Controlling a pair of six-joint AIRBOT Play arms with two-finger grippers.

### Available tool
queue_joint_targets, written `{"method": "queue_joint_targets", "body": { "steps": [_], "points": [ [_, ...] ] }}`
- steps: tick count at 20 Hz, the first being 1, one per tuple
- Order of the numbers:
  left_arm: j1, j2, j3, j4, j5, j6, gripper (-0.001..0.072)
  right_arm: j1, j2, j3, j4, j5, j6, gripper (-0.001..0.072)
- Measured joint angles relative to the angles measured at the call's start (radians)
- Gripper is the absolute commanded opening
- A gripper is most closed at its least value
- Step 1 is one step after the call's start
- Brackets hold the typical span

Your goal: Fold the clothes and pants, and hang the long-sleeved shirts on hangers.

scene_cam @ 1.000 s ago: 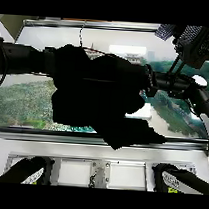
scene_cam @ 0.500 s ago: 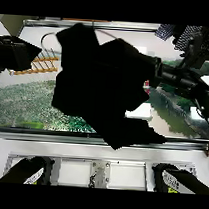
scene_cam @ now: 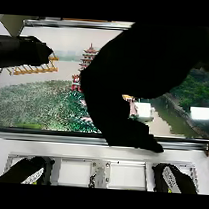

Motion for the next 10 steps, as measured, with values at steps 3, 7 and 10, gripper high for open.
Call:
{"method": "queue_joint_targets", "body": {
  "steps": [3,7,10],
  "points": [
    [0.000,-0.039,0.000,0.000,0.003,0.000,0.0009,-0.161,0.066,0.000,-0.068,-0.100,0.074,0.0001],
    [0.000,-0.077,0.000,0.000,0.007,0.023,0.0009,-0.345,0.108,0.013,-0.131,-0.200,0.181,0.0001],
    [0.000,-0.095,0.000,0.000,0.008,0.049,0.0009,-0.462,0.108,0.080,-0.279,-0.232,0.317,0.0001]
  ]
}}
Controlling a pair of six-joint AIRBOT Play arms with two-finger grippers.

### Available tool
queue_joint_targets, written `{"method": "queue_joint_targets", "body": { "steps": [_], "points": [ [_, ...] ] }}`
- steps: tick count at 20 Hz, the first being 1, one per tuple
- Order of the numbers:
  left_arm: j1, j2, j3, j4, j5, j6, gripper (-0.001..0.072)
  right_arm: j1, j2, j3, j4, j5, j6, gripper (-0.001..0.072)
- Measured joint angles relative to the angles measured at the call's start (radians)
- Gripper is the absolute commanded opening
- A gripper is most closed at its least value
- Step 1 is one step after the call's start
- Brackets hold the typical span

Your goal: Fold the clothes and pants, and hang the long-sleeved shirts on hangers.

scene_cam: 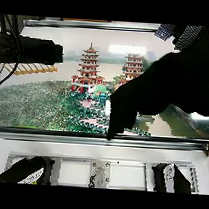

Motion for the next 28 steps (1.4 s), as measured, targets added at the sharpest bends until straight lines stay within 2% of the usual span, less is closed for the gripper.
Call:
{"method": "queue_joint_targets", "body": {
  "steps": [6,11,16,28],
  "points": [
    [0.000,-0.011,0.000,0.001,0.040,0.024,0.0009,-0.133,-0.081,0.276,-0.405,-0.013,0.332,0.0001],
    [0.000,-0.013,0.000,0.003,0.060,0.027,0.0009,-0.155,-0.161,0.504,-0.745,0.068,0.530,0.0001],
    [0.000,-0.013,0.000,0.003,0.067,0.028,0.0009,-0.159,-0.181,0.611,-0.871,0.099,0.593,0.0001],
    [0.000,-0.013,0.000,0.002,0.066,0.031,0.0009,-0.160,-0.165,0.642,-0.939,0.125,0.615,0.0001]
  ]
}}
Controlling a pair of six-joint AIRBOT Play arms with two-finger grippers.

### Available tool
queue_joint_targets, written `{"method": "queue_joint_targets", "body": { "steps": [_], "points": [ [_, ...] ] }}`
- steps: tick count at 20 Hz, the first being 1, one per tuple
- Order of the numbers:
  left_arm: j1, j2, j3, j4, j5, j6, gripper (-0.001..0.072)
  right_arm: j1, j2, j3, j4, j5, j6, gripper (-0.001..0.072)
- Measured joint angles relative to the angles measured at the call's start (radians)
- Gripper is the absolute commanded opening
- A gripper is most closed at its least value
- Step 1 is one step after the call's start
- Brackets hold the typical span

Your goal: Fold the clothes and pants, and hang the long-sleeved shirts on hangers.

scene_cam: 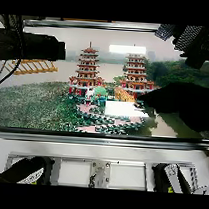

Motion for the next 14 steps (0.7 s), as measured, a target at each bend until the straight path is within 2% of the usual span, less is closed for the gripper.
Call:
{"method": "queue_joint_targets", "body": {
  "steps": [6,14],
  "points": [
    [0.000,0.000,0.000,0.000,0.000,-0.003,0.0009,-0.035,0.003,0.000,-0.040,0.028,0.011,0.0002],
    [0.000,0.000,0.000,0.000,0.000,-0.002,0.0009,-0.216,-0.006,0.000,-0.048,0.068,0.163,0.0001]
  ]
}}
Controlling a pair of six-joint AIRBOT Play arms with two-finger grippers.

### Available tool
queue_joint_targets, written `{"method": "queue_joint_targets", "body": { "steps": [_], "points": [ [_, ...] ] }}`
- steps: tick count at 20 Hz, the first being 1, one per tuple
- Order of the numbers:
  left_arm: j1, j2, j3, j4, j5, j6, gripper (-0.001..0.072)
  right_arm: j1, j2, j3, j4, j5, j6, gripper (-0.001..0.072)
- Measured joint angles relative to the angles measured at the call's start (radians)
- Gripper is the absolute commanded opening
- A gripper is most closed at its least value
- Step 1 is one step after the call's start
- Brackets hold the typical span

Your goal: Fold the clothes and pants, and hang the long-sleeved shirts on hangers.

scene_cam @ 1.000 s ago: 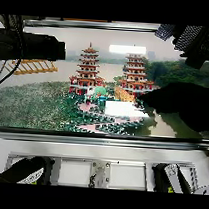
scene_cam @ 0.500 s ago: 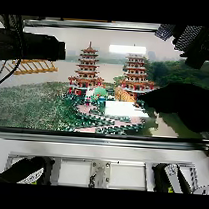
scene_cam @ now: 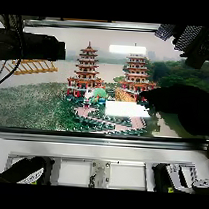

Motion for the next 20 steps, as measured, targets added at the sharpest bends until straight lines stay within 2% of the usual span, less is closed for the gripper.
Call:
{"method": "queue_joint_targets", "body": {
  "steps": [4,7,8,9,16,17,18,19,20],
  "points": [
    [0.000,0.000,0.000,0.000,-0.001,0.002,0.0009,-0.007,-0.021,0.000,0.000,-0.015,0.040,0.0001],
    [0.000,0.000,0.000,-0.002,-0.001,0.002,0.0009,-0.008,-0.052,0.000,-0.002,0.057,0.038,0.0006],
    [0.000,0.000,0.000,-0.002,-0.001,-0.001,0.0009,-0.008,-0.058,-0.001,-0.002,0.122,0.020,0.0401],
    [0.000,0.000,0.000,-0.002,0.000,-0.001,0.0009,-0.009,-0.053,-0.001,-0.001,0.121,0.019,0.0508],
    [0.000,0.000,0.000,-0.002,0.000,-0.001,0.0009,-0.008,0.016,-0.001,0.036,0.151,0.017,0.0503],
    [0.000,0.000,0.000,-0.002,0.000,0.000,0.0009,-0.008,0.029,-0.001,0.044,0.164,0.017,0.0442],
    [0.000,0.000,0.000,-0.002,0.000,0.000,0.0009,-0.008,0.041,-0.001,0.051,0.183,0.017,0.0304],
    [0.000,0.000,0.000,-0.001,0.000,0.001,0.0009,-0.008,0.050,-0.001,0.058,0.202,0.018,0.0225],
    [0.000,0.000,0.000,-0.001,0.000,0.002,0.0009,-0.008,0.060,-0.001,0.069,0.227,0.018,0.0228]
  ]
}}
